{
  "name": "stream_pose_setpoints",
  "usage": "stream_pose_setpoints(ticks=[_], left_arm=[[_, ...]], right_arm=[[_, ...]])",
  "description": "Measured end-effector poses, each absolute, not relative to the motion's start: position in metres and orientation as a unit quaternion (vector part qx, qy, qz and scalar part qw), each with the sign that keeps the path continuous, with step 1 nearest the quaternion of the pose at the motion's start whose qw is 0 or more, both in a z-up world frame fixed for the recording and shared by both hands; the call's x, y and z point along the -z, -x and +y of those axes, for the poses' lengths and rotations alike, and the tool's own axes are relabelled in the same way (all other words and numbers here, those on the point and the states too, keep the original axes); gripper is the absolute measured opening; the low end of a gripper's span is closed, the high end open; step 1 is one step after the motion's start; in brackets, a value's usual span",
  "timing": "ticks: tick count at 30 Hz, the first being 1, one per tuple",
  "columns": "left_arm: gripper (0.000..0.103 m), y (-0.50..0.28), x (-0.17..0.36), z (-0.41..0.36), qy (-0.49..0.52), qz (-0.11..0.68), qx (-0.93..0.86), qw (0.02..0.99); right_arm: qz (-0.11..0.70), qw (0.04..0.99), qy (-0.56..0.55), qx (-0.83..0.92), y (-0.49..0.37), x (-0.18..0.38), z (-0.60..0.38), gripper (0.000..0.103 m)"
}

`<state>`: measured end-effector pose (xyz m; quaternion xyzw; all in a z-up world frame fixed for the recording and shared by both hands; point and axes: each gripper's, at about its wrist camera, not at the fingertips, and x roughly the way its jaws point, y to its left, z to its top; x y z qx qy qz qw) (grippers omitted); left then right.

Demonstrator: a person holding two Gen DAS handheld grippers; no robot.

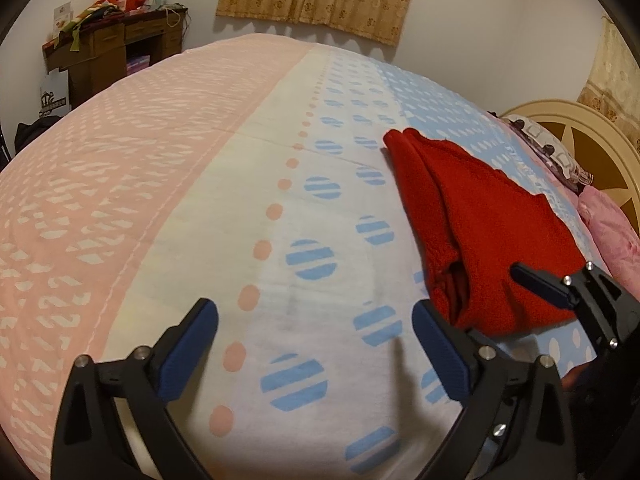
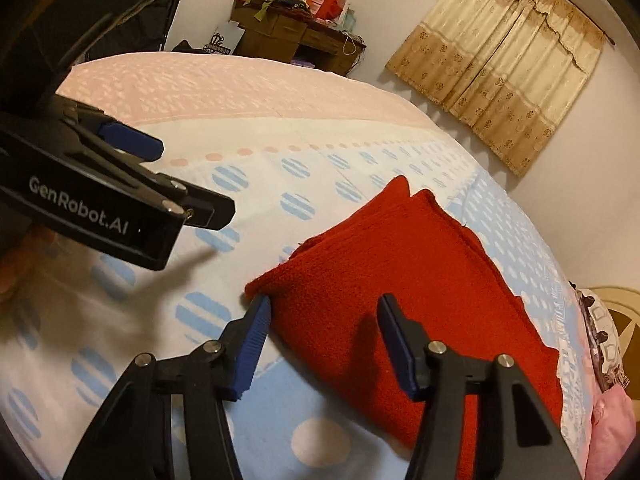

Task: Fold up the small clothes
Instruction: 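Move both grippers to the side edge of the folded sweater, then grasp the folded sweater's side edge with both grippers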

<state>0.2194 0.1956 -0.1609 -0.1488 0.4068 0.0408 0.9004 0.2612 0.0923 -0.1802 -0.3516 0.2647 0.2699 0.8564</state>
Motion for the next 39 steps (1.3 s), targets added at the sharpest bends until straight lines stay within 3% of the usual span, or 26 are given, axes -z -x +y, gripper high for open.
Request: stream_pose_setpoints(ticks=[3, 10, 23, 36, 39], left_arm=[[0.103, -0.222, 0.162, 0.193, 0.14, 0.411, -0.04, 0.9], [0.103, -0.234, 0.159, 0.193, 0.129, 0.42, -0.032, 0.898], [0.103, -0.304, 0.137, 0.197, 0.187, 0.384, 0.095, 0.899], [0.101, -0.391, 0.156, 0.169, 0.202, 0.424, 0.14, 0.872], [0.097, -0.399, 0.164, 0.167, 0.203, 0.43, 0.141, 0.868]], right_arm=[[0.262, 0.858, 0.351, -0.27, -0.26, 0.187, 0.093, 0.055], [0.257, 0.861, 0.34, -0.279, -0.255, 0.192, 0.091, 0.038], [0.233, 0.868, 0.349, -0.264, -0.242, 0.198, 0.092, 0.037], [0.243, 0.875, 0.322, -0.266, -0.242, 0.196, 0.086, 0.037], [0.241, 0.874, 0.33, -0.263, -0.241, 0.196, 0.088, 0.037]])
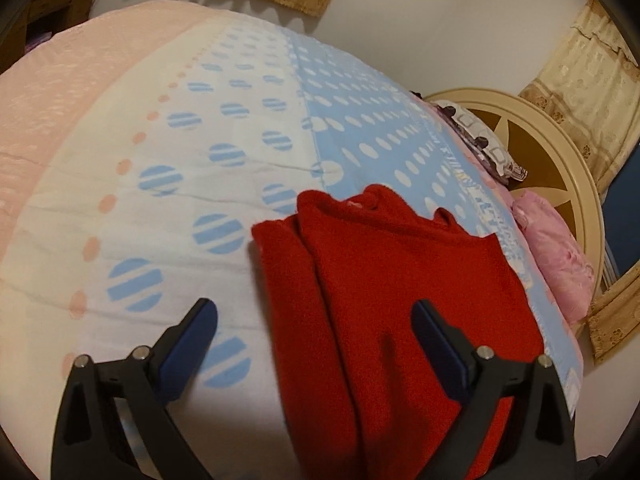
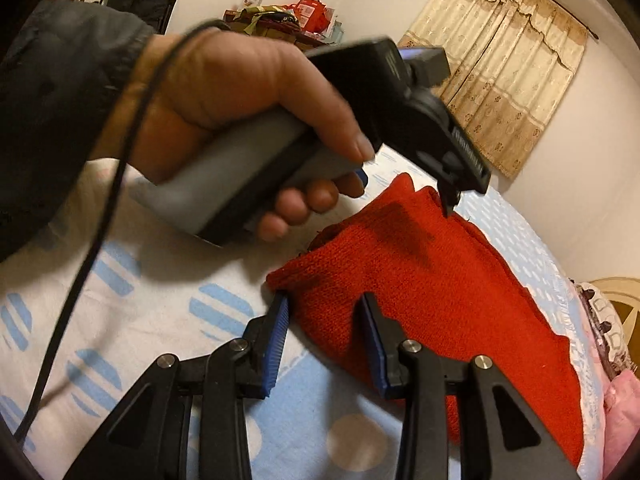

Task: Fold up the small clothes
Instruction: 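Grasp the folded sweater's side edge with both grippers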

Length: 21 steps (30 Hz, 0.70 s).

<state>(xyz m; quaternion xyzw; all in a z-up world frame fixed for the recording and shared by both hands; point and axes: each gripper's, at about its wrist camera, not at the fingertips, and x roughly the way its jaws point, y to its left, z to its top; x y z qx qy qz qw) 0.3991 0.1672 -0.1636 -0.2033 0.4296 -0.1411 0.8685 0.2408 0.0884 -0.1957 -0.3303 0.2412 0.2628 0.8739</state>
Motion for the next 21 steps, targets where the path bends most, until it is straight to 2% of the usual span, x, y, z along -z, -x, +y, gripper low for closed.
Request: stream_pose_setpoints(ticks=[1, 3, 4, 5, 10, 21], left_arm=[[0.093, -0.4, 0.163, 0.167, 0.2, 0.426, 0.14, 0.871], [0.064, -0.402, 0.163, 0.168, 0.205, 0.425, 0.149, 0.869], [0.026, -0.405, 0.166, 0.169, 0.213, 0.435, 0.157, 0.861], [0.019, -0.409, 0.171, 0.171, 0.223, 0.447, 0.156, 0.852], [0.013, -0.404, 0.164, 0.178, 0.268, 0.432, 0.155, 0.847], [0.012, -0.405, 0.123, 0.163, 0.323, 0.387, 0.181, 0.845]], right_arm=[[0.245, 0.873, 0.326, -0.266, -0.242, 0.195, 0.088, 0.037], [0.257, 0.873, 0.309, -0.276, -0.247, 0.191, 0.084, 0.035], [0.264, 0.874, 0.296, -0.282, -0.25, 0.188, 0.081, 0.026], [0.268, 0.876, 0.286, -0.283, -0.252, 0.184, 0.078, 0.019], [0.271, 0.884, 0.244, -0.293, -0.256, 0.164, 0.06, 0.014], [0.249, 0.909, 0.164, -0.29, -0.261, 0.12, 0.006, 0.009]])
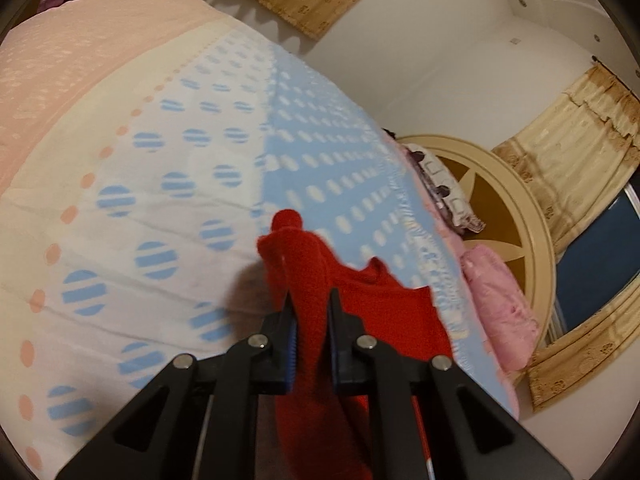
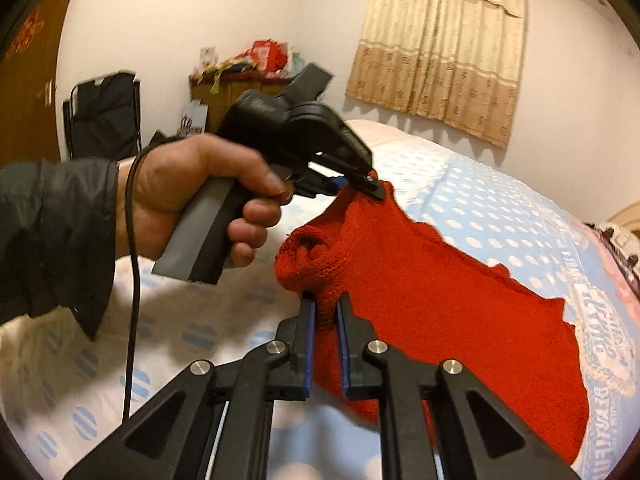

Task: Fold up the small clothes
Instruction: 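Grasp the folded sweater's side edge with both grippers, then lift the edge with both grippers and fold the sweater over in half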

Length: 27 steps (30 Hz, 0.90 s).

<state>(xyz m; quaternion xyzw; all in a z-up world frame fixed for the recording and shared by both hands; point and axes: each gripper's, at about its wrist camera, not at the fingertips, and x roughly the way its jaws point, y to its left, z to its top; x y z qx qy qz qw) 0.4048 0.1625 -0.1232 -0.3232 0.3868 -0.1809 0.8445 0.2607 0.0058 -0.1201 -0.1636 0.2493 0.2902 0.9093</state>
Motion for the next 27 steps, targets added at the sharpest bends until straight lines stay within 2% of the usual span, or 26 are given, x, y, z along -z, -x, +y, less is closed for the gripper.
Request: stream_pose_setpoints(ticks=[17, 27], left_arm=[[0.012, -0.435, 0.073, 0.058, 0.275, 0.368, 0.243, 0.854], [0.012, -0.457, 0.074, -0.018, 0.244, 0.388, 0.28, 0.843]], right_arm=[[0.241, 0.937, 0.098, -0.233, -0.265, 0.099, -0.092, 0.007], [0.264, 0.944, 0.046, -0.194, -0.27, 0.101, -0.162, 0.007]])
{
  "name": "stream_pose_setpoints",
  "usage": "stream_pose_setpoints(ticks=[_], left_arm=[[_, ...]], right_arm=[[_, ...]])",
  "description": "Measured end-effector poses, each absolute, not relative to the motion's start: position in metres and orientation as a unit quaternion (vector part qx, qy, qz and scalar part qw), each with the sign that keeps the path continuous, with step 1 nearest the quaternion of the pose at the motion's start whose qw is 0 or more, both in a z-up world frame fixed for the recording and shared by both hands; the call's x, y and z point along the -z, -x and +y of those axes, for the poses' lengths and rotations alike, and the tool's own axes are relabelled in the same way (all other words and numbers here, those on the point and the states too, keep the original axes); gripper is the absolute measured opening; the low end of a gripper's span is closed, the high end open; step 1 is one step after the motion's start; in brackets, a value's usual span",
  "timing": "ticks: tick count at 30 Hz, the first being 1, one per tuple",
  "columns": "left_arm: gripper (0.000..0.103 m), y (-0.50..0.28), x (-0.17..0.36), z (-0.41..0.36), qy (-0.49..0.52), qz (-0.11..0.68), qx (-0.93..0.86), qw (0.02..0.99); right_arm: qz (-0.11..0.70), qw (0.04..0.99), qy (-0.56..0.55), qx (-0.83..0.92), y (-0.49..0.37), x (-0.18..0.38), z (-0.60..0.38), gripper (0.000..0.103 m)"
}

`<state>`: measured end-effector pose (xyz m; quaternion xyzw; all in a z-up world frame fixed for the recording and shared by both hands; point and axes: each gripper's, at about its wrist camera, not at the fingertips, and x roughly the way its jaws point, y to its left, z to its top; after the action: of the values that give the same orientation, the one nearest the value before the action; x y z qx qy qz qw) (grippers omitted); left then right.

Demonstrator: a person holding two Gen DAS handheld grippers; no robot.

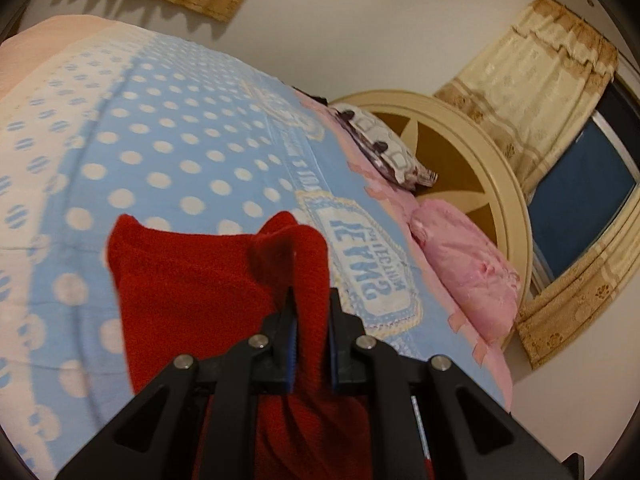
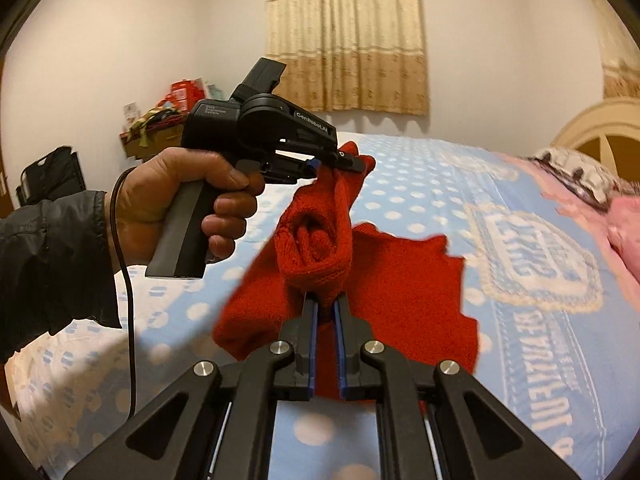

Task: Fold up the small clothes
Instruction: 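Lift the edge with both grippers and fold the sweater over in half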

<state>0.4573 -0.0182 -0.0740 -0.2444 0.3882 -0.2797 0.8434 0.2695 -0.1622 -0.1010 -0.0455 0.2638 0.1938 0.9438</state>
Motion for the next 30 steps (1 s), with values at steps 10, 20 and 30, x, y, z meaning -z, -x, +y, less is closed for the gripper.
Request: stream_pose_setpoints(ticks=[10, 20, 30], left_arm=[[0.012, -0.469, 0.097, -0.092, 0.181, 0.43, 0.291, 0.836], [0.013, -0.451, 0.11, -0.15, 0.035, 0.439, 0.294, 0.849], [0.069, -0.406, 0.059, -0.144, -0.02, 0.355, 0.289, 0.889]], right_arm=[[0.33, 0.931, -0.026, -0.156, -0.276, 0.131, -0.222, 0.004], [0.388, 0.907, -0.088, -0.136, -0.278, 0.166, -0.262, 0.002], [0.355, 0.918, -0.131, -0.118, -0.274, 0.141, -0.286, 0.084]])
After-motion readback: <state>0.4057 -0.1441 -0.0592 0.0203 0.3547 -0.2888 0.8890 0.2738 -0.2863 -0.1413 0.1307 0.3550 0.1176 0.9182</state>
